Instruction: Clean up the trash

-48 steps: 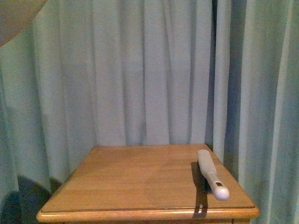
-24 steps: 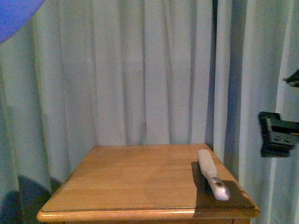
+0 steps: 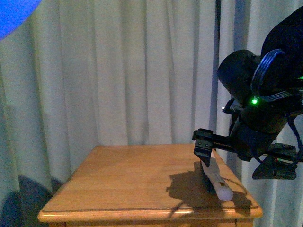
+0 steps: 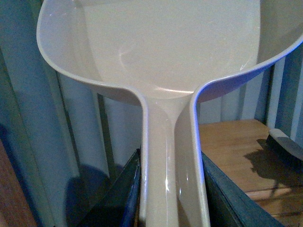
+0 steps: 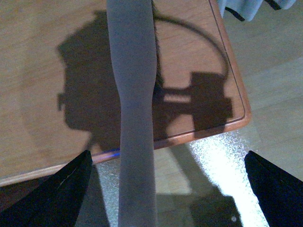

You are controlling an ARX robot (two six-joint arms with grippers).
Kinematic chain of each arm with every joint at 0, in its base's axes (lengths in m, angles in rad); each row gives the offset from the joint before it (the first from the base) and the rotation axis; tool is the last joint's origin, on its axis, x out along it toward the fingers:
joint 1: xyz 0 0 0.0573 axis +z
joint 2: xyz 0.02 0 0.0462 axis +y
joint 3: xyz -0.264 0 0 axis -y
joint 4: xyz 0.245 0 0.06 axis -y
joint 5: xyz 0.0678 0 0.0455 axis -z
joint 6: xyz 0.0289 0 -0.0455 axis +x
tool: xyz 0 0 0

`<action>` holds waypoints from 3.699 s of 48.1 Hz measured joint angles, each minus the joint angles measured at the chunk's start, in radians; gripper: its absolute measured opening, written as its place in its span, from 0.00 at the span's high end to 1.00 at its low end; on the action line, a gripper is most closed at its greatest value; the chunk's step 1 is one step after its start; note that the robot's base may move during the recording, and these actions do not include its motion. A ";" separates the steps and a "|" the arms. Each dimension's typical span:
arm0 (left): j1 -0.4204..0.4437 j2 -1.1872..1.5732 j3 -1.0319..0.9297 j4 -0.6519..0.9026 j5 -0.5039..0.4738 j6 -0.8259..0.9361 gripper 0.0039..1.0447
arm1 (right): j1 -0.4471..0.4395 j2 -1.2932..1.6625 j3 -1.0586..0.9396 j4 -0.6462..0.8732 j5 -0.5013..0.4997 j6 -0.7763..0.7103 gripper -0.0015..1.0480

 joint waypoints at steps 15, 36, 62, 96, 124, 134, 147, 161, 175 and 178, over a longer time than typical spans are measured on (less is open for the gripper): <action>0.000 0.000 0.000 0.000 0.000 0.000 0.72 | 0.030 0.123 0.110 -0.069 -0.007 0.060 0.07; 0.000 0.000 0.000 0.000 0.000 0.000 0.72 | 0.034 0.160 0.118 -0.086 0.009 0.100 0.63; 0.000 0.000 0.000 0.000 0.000 0.000 0.72 | 0.028 -0.009 -0.086 0.198 0.040 -0.110 0.81; 0.000 0.000 0.000 0.000 0.000 0.000 0.72 | 0.020 -1.013 -0.915 0.842 0.187 -0.602 0.81; 0.000 0.000 0.000 0.000 0.000 0.000 0.72 | -0.069 -1.371 -1.149 0.833 0.245 -0.642 0.81; -0.002 0.000 0.000 0.000 0.008 0.000 0.72 | -0.073 -1.379 -1.154 0.833 0.254 -0.641 0.81; -0.002 -0.004 -0.005 0.000 -0.007 -0.003 0.73 | -0.069 -1.371 -1.156 0.832 0.229 -0.642 0.81; -0.002 -0.002 -0.006 -0.001 0.000 -0.002 0.73 | -0.073 -1.371 -1.158 0.831 0.246 -0.641 0.81; -0.002 -0.002 -0.007 -0.001 -0.002 -0.003 0.73 | -0.073 -1.371 -1.158 0.832 0.243 -0.641 0.81; -0.002 -0.002 -0.008 -0.001 -0.002 -0.003 0.73 | -0.073 -1.371 -1.158 0.832 0.245 -0.641 0.81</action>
